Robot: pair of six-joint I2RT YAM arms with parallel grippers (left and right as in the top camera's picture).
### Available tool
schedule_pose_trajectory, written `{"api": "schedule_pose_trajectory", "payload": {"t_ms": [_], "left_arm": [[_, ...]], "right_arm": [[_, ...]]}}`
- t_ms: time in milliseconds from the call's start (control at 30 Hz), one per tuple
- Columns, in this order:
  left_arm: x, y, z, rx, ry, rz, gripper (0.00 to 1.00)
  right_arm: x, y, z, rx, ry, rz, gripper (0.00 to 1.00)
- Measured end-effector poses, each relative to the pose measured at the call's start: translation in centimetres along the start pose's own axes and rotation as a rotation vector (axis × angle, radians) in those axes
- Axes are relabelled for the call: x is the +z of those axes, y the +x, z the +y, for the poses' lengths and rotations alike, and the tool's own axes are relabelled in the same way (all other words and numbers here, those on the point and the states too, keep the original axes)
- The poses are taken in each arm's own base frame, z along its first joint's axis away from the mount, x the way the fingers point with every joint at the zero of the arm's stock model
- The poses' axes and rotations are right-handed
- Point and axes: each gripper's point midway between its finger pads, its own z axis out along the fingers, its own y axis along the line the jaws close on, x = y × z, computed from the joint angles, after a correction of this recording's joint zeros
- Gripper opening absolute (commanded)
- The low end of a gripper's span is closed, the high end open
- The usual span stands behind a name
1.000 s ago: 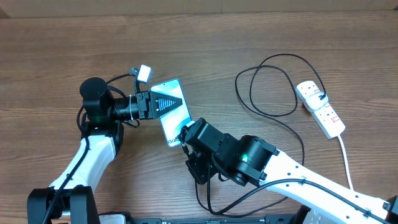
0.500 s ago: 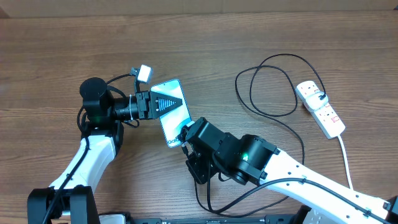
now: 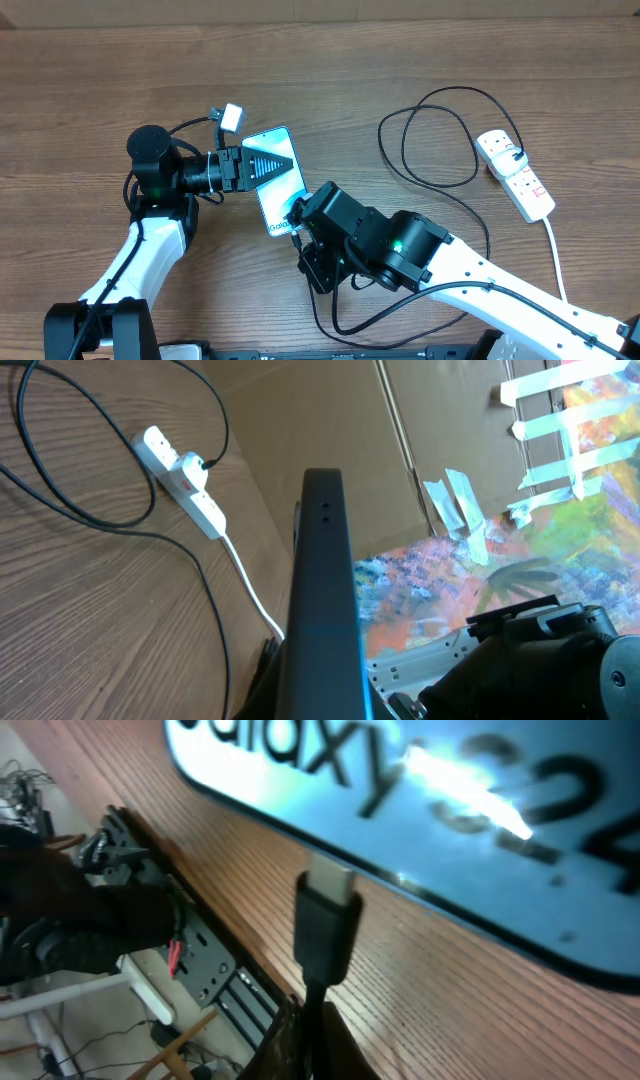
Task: Plug charger to phone and switch on socket
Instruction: 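Align the USB-C plug with the phone's bottom port using the right gripper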
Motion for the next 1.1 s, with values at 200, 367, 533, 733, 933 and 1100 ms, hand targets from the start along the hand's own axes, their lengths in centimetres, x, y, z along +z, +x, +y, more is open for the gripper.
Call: {"api": "schedule_pose_trajectory", "payload": {"t_ms": [200, 367, 533, 733, 933, 1100], "left_arm": [[0.0, 0.1, -0.1, 0.007, 0.004, 0.007, 0.04], [0.0, 0.1, -0.1, 0.009, 0.004, 0.007, 0.04], [0.0, 0.1, -0.2, 0.021, 0.006, 0.009, 0.04], [0.0, 0.0, -0.4, 0.032, 0.008, 0.008, 0.04], [0.0, 0.0, -0.4, 0.006, 0.008, 0.009, 0.04], [0.0, 0.1, -0.4, 0.002, 0.009, 0.012, 0.04]], "right_arm": [[0.0, -0.4, 0.3, -0.006, -0.017, -0.016, 0.04], [0.0, -0.6, 0.3, -0.008, -0.013, -0.023, 0.04], [0.0, 0.6, -0.3, 0.023, 0.012, 0.025, 0.04], [-0.1, 0.8, -0.5, 0.037, 0.017, 0.035, 0.04], [0.0, 0.4, -0.3, 0.033, 0.009, 0.017, 0.04], [0.0, 0.3, -0.3, 0.032, 0.008, 0.013, 0.04]]}}
